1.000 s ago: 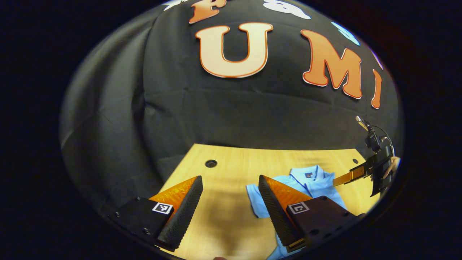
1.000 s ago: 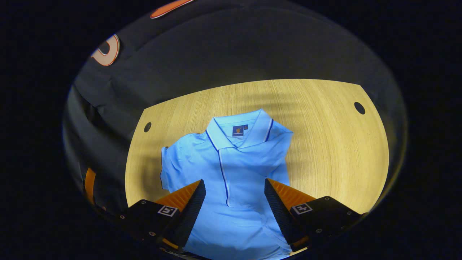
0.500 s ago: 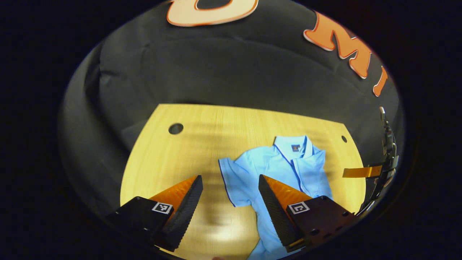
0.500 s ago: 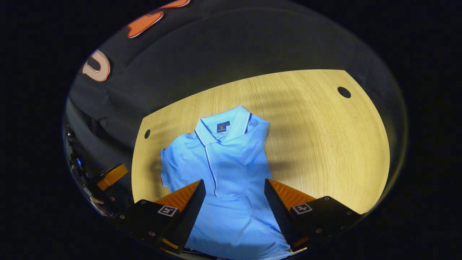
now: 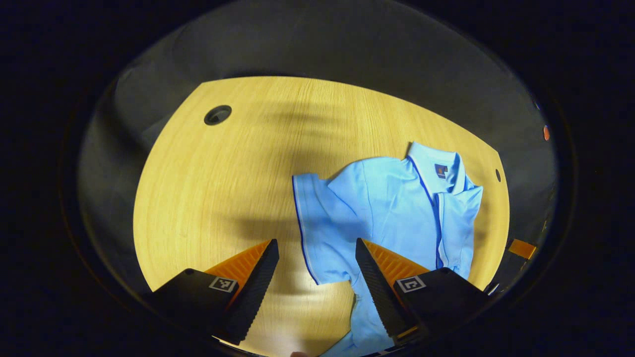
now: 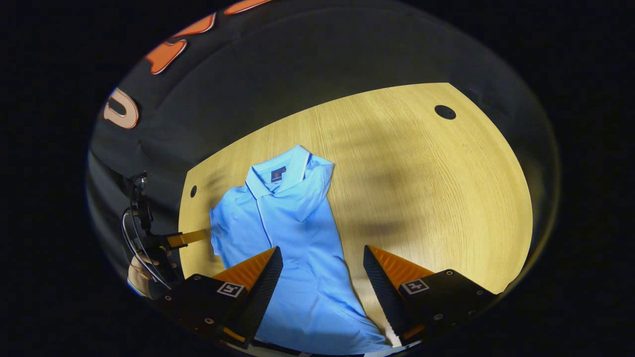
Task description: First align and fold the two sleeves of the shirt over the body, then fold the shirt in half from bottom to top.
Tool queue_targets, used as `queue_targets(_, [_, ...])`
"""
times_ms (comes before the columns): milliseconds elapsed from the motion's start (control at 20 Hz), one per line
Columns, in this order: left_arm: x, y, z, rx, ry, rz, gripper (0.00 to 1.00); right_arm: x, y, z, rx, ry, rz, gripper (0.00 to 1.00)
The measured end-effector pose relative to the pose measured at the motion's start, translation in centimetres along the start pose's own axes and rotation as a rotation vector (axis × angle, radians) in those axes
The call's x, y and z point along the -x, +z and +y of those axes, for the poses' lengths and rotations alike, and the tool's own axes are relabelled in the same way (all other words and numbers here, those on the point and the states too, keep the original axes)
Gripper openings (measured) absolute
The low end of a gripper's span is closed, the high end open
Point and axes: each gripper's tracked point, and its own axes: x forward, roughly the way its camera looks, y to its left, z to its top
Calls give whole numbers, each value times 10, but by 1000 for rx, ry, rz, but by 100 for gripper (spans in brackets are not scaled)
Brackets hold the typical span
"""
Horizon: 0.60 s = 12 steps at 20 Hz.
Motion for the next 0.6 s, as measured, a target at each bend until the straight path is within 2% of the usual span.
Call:
queue_targets(450, [-35,-11,4,1,69,82,100,-7,-13,-28,-43,-5,41,99])
queue_targets(600, [-35,-14,11,-6,110,94,95,-8,-12,-32,-37,-15,35,99])
